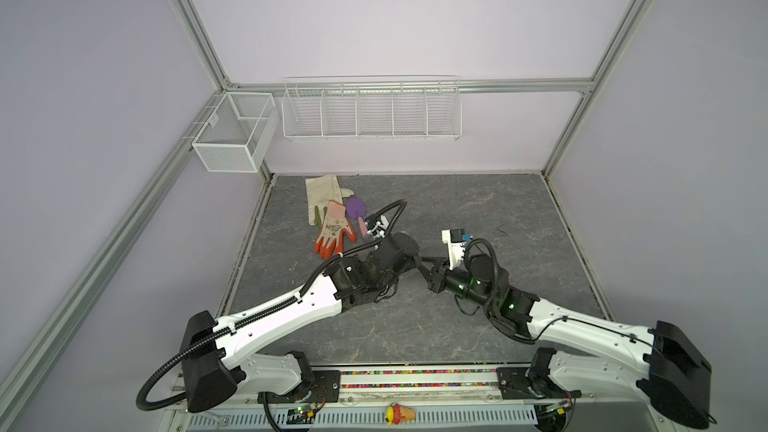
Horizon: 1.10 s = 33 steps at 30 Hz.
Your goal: Unlock with the key
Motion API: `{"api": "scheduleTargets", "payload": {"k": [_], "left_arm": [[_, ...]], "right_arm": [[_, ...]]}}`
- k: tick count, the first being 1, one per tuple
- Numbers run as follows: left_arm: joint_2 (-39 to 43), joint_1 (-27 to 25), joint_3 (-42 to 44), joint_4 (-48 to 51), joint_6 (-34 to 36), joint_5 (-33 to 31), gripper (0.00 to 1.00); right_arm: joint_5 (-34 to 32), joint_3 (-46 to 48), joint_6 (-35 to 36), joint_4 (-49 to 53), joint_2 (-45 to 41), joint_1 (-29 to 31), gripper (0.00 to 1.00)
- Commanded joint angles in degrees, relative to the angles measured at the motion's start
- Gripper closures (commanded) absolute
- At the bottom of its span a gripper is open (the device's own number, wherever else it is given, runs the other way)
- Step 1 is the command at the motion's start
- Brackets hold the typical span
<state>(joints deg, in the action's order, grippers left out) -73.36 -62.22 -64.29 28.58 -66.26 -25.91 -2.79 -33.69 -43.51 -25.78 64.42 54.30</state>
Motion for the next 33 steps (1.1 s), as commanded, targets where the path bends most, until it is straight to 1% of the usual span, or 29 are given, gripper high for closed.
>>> {"api": "scheduleTargets", "payload": {"k": [1,5,9,11,13,16,20,23,25,29,33], "left_arm": [[1.13,-3.40,-0.63,0.55,-2.12,10.00,1.00],[2.14,-2.26,-0.63,0.64,-3.96,7.96,1.00],[3.21,-1.40,-0.41,-0.09,-2.76,3.75,1.00],[4.08,-0.74,-0.14,-0.44,-2.00,2.08,1.00],[4.96,-0.63,0.24,-0.99,-1.58,0.26,1.00],[5.87,-0.45,0.65,-1.20,-1.11,-1.23,1.00],[6.22,-0.19,0.84,-1.62,-0.78,-1.81,1.00],[6.04,-0.16,0.75,-1.17,-0.56,-2.37,1.00],[5.81,-0.19,0.81,-1.16,-0.52,-2.56,1.00],[5.59,-0.19,1.51,-2.41,-0.80,-2.84,1.00],[5.08,-0.18,1.45,-2.56,-0.61,-2.84,1.00]], "right_arm": [[-4.16,-3.82,4.18,-4.50,0.93,-0.52,0.94],[-4.03,-3.84,6.15,1.07,-0.14,-0.55,0.94],[-2.64,-2.54,5.70,4.36,-2.54,-0.54,0.93],[-1.48,-2.54,5.48,6.97,-3.78,-0.56,0.87],[-0.48,-2.67,4.71,9.65,-4.89,-0.51,0.82],[1.44,-3.11,2.09,12.40,-5.32,-0.44,0.74],[2.26,-2.17,-2.62,10.62,-5.48,-0.32,0.73],[2.51,-4.22,-2.46,12.39,-6.62,0.14,0.71],[1.35,-5.57,-2.49,13.79,-6.85,0.77,0.67],[-0.69,-8.16,-4.48,16.84,-4.65,1.15,0.66],[-0.46,-9.80,-4.58,16.10,-2.63,1.25,0.65]]}}
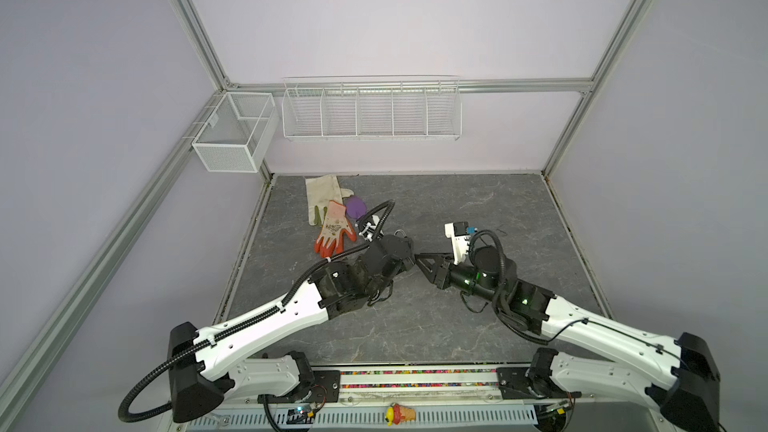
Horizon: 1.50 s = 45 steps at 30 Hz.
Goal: Unlock with the key
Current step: 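Hold the padlock with the left gripper while the right gripper aligns the key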
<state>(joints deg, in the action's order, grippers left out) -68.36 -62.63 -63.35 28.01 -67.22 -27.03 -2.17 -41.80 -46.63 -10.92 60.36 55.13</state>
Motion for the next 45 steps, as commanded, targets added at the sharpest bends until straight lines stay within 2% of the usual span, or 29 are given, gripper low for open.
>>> {"api": "scheduleTargets", "payload": {"k": [1,7,16,20,22,26,31,42,43,45], "left_arm": [[0.17,0.25,0.64,-2.31,0.45,-1.74,1.00],[0.49,0.23,0.69,-2.28,0.76,-2.48,1.00],[0.26,0.23,0.25,-2.35,0.94,-2.29,1.00],[0.43,0.23,0.24,-2.17,0.88,-1.95,1.00],[0.50,0.23,0.42,-2.25,0.49,-1.76,1.00],[0.79,0.25,0.06,-3.37,0.72,-0.88,1.00],[2.23,0.23,0.72,-3.10,0.51,-0.09,1.00],[5.51,0.23,4.35,-6.30,-1.78,2.21,1.00],[5.52,0.23,4.27,-6.09,-1.56,1.79,1.00],[5.29,0.25,4.12,-5.77,-1.34,1.08,1.00]], "right_arm": [[-1.61,-2.55,-1.57,2.62,2.02,0.46,0.65],[-1.17,-2.94,-1.99,1.11,4.01,0.53,0.66],[-0.57,-3.38,-0.83,-0.58,5.47,0.71,0.73],[-0.64,-3.37,-0.23,-0.56,5.56,0.68,0.80],[-0.60,-3.13,-0.24,-1.03,5.54,0.69,0.81],[1.83,-3.33,-0.47,-2.42,7.31,0.69,0.88],[0.36,-2.50,0.05,-3.14,5.37,0.70,0.93],[3.71,-3.15,-2.61,-3.37,3.82,0.61,0.94],[3.95,-3.64,-2.09,-2.57,3.80,0.74,0.91],[3.90,-3.82,-1.31,-1.86,3.48,0.92,0.80]]}}
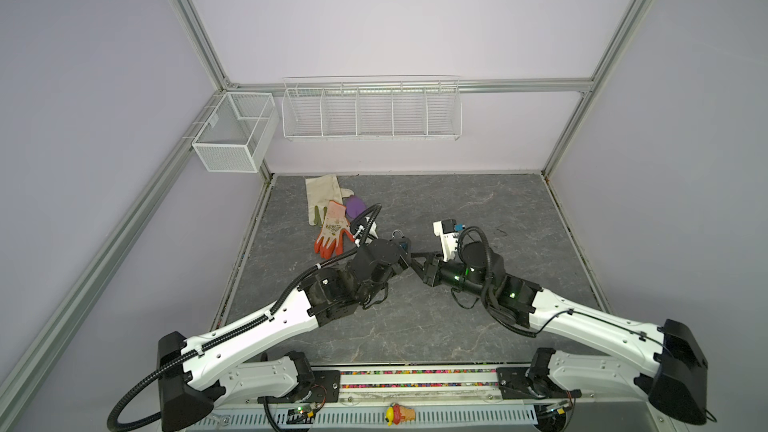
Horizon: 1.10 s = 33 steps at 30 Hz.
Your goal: Unlock with the key
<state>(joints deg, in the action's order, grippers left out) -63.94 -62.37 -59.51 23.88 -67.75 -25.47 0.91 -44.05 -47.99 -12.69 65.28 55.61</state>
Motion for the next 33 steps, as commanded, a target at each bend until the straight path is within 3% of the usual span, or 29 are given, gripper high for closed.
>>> {"api": "scheduleTargets", "payload": {"k": [1,4,10,17,33], "left_arm": [[0.77,-0.03,0.19,-1.63,-0.60,-0.69,1.00],[0.21,0.01,-0.42,-1.18,-0.13,-1.45,1.00],[-0.65,-0.03,-1.18,-0.77,0.33,-1.95,1.00],[-1.33,0.01,-1.51,-0.94,0.33,-1.99,1.00],[-1.40,-0.03,-2.28,-1.29,-0.15,-1.88,1.00]], "right_arm": [[0.69,-1.46,0.19,0.09,-1.63,0.40,0.72],[-0.20,-1.82,0.55,2.28,-2.28,0.67,0.63],[-4.60,-4.43,1.30,9.90,-2.99,1.88,0.61],[-7.38,-8.39,2.67,15.34,-2.31,2.31,0.71],[-8.29,-9.34,0.83,18.25,0.24,2.33,0.79]]}}
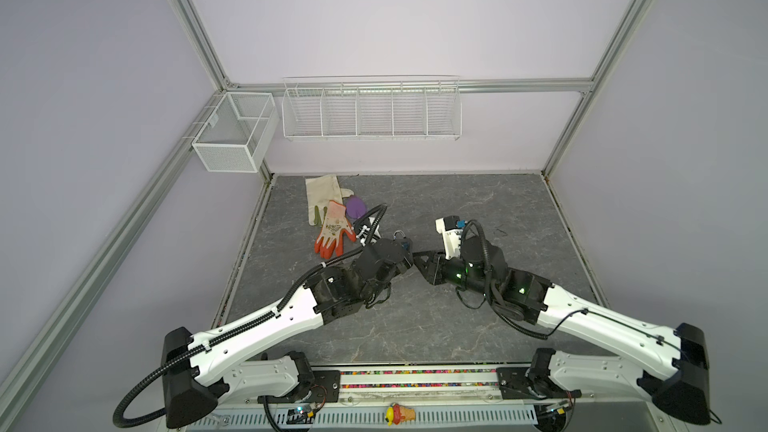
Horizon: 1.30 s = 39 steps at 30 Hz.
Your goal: Unlock with the key
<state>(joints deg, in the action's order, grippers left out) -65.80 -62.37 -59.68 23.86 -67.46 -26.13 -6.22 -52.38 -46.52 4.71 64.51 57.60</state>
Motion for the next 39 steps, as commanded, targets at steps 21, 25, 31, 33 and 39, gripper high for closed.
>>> {"api": "scheduleTargets", "payload": {"k": [21,25,31,33,39], "left_arm": [[2.01,-0.03,-0.55,-3.04,-2.25,-0.07,1.00],[2.94,-0.03,0.49,-4.48,-3.50,2.03,1.00],[6.10,0.41,3.97,-7.52,-5.27,6.54,1.00],[7.98,0.41,6.29,-10.46,-5.64,7.72,1.00],[11.04,0.70,11.76,-17.73,-8.24,10.92,1.00]], "right_arm": [[1.42,-0.34,-2.13,-3.41,3.29,0.21,0.94],[2.32,0.16,-3.41,-4.49,2.65,0.06,0.94],[5.56,5.28,-6.95,-12.78,0.10,-0.48,0.94],[7.03,5.94,-8.46,-14.51,-0.13,-0.93,0.94],[11.00,8.61,-14.76,-21.78,-0.35,-2.54,0.94]]}}
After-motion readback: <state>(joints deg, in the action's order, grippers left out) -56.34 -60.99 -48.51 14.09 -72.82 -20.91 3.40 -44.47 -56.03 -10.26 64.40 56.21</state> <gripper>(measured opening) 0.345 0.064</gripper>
